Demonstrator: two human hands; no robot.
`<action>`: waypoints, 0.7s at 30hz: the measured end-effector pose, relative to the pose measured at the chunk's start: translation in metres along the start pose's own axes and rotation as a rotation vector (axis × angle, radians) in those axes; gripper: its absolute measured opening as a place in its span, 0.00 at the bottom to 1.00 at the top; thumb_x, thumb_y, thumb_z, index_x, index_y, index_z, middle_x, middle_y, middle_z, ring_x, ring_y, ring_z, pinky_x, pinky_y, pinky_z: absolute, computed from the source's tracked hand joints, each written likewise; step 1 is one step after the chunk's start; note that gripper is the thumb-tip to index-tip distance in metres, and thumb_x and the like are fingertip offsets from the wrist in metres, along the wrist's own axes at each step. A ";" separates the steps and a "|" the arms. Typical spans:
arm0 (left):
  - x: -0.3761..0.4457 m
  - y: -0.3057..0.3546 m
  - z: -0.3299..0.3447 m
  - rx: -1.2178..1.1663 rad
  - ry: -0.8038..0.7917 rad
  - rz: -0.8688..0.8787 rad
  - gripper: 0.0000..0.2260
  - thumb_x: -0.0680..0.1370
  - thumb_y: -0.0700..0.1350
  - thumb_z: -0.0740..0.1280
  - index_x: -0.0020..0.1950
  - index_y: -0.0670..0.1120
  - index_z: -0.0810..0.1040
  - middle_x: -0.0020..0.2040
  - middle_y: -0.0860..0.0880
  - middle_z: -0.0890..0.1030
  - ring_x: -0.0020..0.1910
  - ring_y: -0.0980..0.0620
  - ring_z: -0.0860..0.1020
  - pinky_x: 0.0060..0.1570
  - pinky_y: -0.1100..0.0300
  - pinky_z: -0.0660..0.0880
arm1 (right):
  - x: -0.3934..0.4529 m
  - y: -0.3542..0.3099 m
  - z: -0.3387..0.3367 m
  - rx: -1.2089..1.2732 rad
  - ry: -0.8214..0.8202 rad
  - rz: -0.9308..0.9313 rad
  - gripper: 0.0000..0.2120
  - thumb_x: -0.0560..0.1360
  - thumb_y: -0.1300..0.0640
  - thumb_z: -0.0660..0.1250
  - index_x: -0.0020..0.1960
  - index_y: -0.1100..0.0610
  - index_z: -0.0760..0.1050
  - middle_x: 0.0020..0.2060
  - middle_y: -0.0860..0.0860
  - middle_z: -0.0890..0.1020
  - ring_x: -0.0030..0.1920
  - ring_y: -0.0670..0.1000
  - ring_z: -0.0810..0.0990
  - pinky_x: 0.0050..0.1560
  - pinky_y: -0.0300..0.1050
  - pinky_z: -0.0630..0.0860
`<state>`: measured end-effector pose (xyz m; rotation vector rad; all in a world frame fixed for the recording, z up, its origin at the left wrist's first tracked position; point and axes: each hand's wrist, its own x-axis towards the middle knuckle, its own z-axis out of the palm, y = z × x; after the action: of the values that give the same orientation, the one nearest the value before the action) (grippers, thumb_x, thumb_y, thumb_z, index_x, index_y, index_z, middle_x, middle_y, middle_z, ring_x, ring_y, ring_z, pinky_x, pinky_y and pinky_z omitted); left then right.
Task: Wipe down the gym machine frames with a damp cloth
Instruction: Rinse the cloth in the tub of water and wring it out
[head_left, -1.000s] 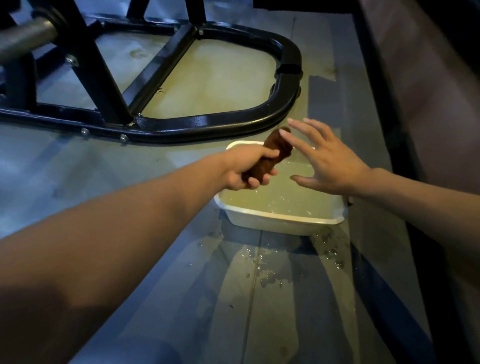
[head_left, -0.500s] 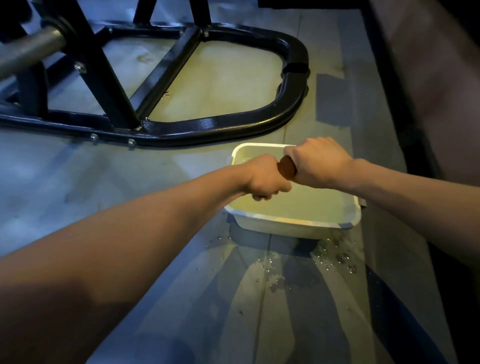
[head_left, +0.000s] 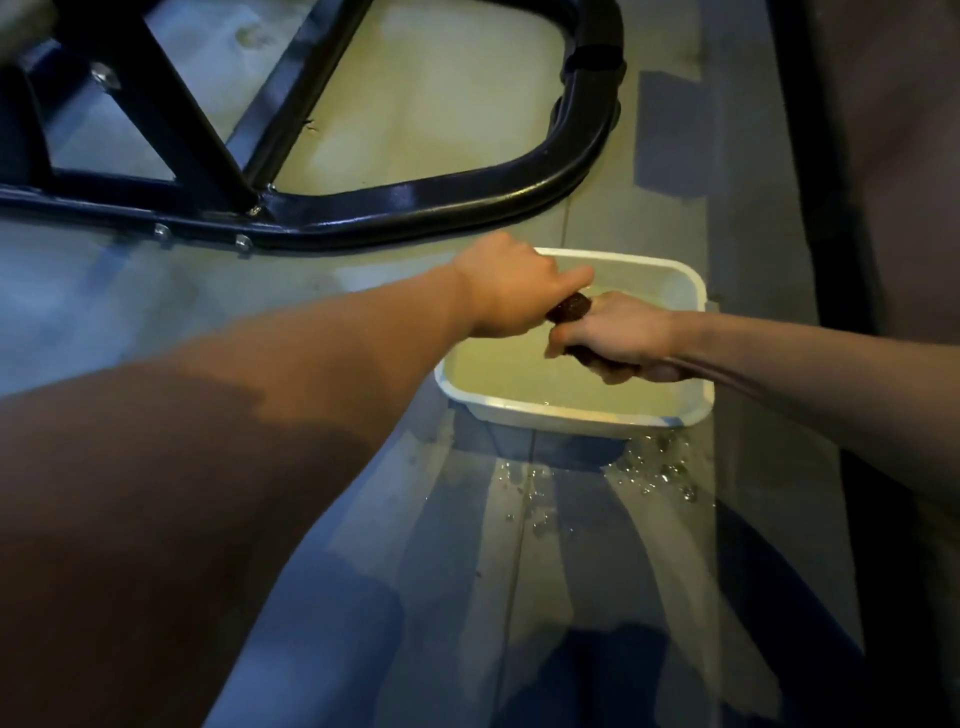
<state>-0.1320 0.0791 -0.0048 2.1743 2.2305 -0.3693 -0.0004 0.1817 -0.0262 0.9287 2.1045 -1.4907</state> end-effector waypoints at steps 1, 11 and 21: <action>-0.002 0.004 -0.004 -0.037 -0.013 -0.046 0.15 0.83 0.49 0.65 0.67 0.50 0.65 0.45 0.50 0.75 0.42 0.48 0.74 0.41 0.53 0.71 | -0.007 -0.005 -0.006 -0.100 -0.002 -0.005 0.12 0.77 0.52 0.75 0.42 0.57 0.77 0.28 0.50 0.78 0.27 0.48 0.74 0.29 0.42 0.69; -0.065 0.093 -0.088 -1.479 0.020 -1.068 0.22 0.73 0.48 0.78 0.64 0.48 0.74 0.53 0.48 0.82 0.50 0.46 0.83 0.54 0.45 0.82 | -0.140 -0.013 0.003 0.857 0.187 0.258 0.19 0.78 0.48 0.68 0.67 0.52 0.76 0.61 0.52 0.78 0.57 0.52 0.78 0.59 0.46 0.77; -0.152 0.176 -0.275 -1.865 0.021 -1.090 0.24 0.72 0.48 0.71 0.66 0.50 0.68 0.57 0.46 0.82 0.55 0.48 0.82 0.59 0.47 0.80 | -0.318 -0.104 -0.002 1.110 0.343 0.294 0.15 0.83 0.52 0.67 0.66 0.56 0.80 0.53 0.54 0.88 0.52 0.52 0.87 0.52 0.46 0.83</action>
<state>0.0916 -0.0212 0.2594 0.0230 1.7970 1.2028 0.1486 0.0702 0.2514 1.8527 1.0723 -2.4521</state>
